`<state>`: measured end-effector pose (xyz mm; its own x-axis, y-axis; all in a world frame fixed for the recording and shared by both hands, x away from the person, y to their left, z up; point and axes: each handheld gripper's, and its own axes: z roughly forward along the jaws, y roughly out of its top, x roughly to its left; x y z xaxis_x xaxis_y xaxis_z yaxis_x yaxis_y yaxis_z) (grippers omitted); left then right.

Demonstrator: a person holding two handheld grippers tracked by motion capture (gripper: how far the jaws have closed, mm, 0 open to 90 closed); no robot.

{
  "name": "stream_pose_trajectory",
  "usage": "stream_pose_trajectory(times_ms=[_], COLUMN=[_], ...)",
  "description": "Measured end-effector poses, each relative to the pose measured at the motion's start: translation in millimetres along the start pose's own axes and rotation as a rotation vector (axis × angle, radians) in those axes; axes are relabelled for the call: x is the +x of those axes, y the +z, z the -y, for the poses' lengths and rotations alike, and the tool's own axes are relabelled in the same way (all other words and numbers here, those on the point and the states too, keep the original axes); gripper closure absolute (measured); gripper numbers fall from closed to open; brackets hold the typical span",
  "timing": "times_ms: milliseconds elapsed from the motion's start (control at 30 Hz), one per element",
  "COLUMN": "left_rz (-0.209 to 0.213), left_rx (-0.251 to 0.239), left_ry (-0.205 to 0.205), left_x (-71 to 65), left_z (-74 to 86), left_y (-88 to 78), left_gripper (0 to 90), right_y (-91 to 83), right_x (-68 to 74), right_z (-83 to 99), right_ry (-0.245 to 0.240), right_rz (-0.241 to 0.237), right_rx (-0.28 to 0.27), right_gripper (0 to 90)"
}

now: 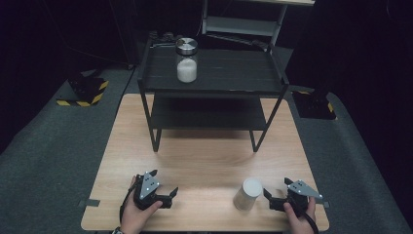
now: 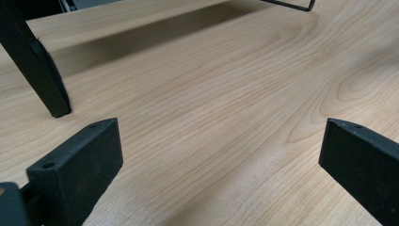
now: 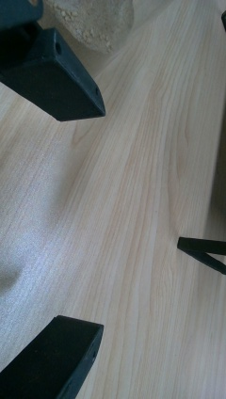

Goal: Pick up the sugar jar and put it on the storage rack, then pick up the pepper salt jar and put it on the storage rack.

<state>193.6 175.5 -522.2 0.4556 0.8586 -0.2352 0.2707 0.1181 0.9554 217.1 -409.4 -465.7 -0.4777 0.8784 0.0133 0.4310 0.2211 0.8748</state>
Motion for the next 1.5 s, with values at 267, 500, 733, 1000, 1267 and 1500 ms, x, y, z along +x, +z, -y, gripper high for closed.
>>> stream_pose_trajectory(times_ms=[267,500,733,1000,1267,1500], left_rz=[0.008,0.007,0.008,0.008,0.012,0.023], left_rx=[-0.002,-0.015,-0.016,-0.021,0.0,0.007], left_ry=[0.035,0.02,0.031,0.021,0.024,0.05], left_x=[-1.3,-1.1,-2.2,-2.6,-3.5,-2.5], left_z=[1.9,3.4,4.3,5.2,2.6,2.0], left_y=[-1.8,-2.6,-3.7,-3.7,-0.8,-1.5], left_gripper=[0.7,0.7,0.7,0.7,0.8,0.8], right_y=[3.3,3.4,1.5,-1.3,-5.4,-15.4], right_x=[2.7,1.4,3.5,6.3,11.3,11.3], right_z=[-2.8,-3.0,0.2,6.3,12.0,13.7], right_ry=[0.001,0.01,0.001,-0.016,-0.016,-0.006], right_rz=[0.013,0.009,0.011,0.019,0.038,0.027], right_rx=[0.009,0.009,-0.008,-0.04,-0.065,-0.095], right_gripper=[0.6,0.7,0.6,0.6,0.5,0.5])
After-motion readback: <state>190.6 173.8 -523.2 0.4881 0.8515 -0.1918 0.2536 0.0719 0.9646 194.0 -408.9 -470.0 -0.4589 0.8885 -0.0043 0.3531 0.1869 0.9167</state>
